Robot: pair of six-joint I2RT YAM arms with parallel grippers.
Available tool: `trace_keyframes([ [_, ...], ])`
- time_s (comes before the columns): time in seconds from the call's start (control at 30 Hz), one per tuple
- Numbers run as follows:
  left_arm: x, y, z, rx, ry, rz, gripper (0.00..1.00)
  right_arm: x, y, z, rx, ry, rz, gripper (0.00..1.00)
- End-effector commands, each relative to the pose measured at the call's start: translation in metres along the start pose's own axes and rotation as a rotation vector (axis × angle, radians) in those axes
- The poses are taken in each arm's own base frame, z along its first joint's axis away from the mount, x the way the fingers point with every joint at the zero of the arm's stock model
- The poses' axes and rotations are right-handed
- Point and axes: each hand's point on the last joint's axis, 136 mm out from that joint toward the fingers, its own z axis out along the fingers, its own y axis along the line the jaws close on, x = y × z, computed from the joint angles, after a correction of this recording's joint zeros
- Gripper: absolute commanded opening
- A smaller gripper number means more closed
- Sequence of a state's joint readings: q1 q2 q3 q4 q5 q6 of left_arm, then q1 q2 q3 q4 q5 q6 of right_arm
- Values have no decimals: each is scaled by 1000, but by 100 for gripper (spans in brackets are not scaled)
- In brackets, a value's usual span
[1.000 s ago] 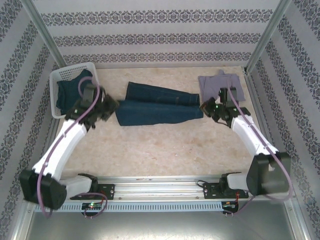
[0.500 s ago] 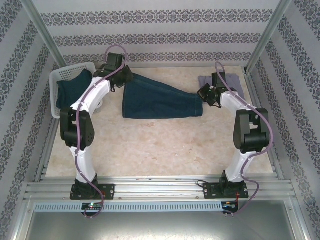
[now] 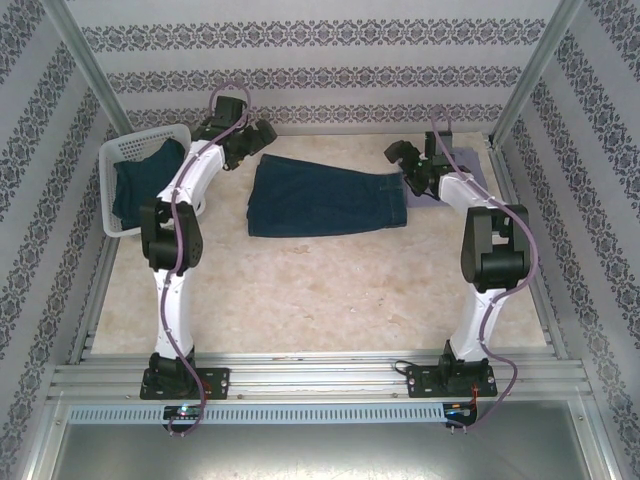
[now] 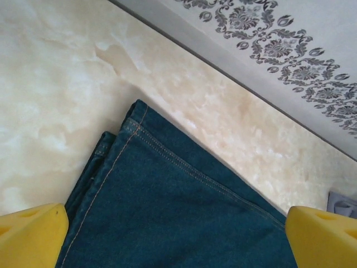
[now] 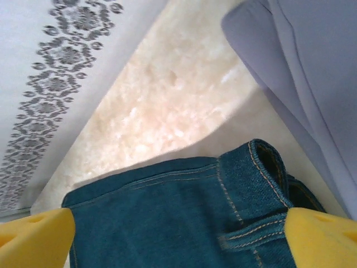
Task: Fold and stack the skirts
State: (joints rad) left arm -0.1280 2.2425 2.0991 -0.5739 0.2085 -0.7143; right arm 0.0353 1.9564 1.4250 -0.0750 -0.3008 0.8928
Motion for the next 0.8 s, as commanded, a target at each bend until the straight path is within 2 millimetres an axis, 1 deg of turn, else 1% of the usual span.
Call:
trace_keyframes([
  [0.0,18,-37,-44,110,13,44,100,4,35,-28,-95,-32,-130,98],
  [0.03,30,-42,-45,136,28,55,100,15,34,-26,-92,0,-152,98],
  [0.1,57,-51,-36,221,102,41,100,36,32,-17,-98,60,-190,98],
  [0.17,83,-54,-16,288,175,16,100,52,31,-3,-106,124,-211,98],
  [0.27,106,-46,15,289,243,-21,100,61,32,18,-124,196,-189,98],
  [0.3,110,-41,24,276,253,-35,100,62,27,24,-102,201,-180,98],
  [0.33,115,-34,33,259,264,-52,100,61,16,30,-57,195,-168,98],
  [0.4,124,-15,45,204,272,-73,100,62,-10,40,40,196,-137,98],
  [0.47,135,4,54,162,289,-95,100,74,-27,46,78,243,-102,98],
  [0.5,144,18,58,136,305,-110,100,81,-32,46,86,264,-91,98],
  [0.57,157,41,60,94,326,-130,100,94,-43,43,132,279,-89,98],
  [0.63,167,63,56,48,340,-145,100,102,-51,34,179,288,-82,98],
  [0.7,175,78,44,29,346,-154,100,114,-54,22,191,305,-57,98],
  [0.77,184,91,25,20,347,-159,100,129,-56,6,172,305,-20,98],
])
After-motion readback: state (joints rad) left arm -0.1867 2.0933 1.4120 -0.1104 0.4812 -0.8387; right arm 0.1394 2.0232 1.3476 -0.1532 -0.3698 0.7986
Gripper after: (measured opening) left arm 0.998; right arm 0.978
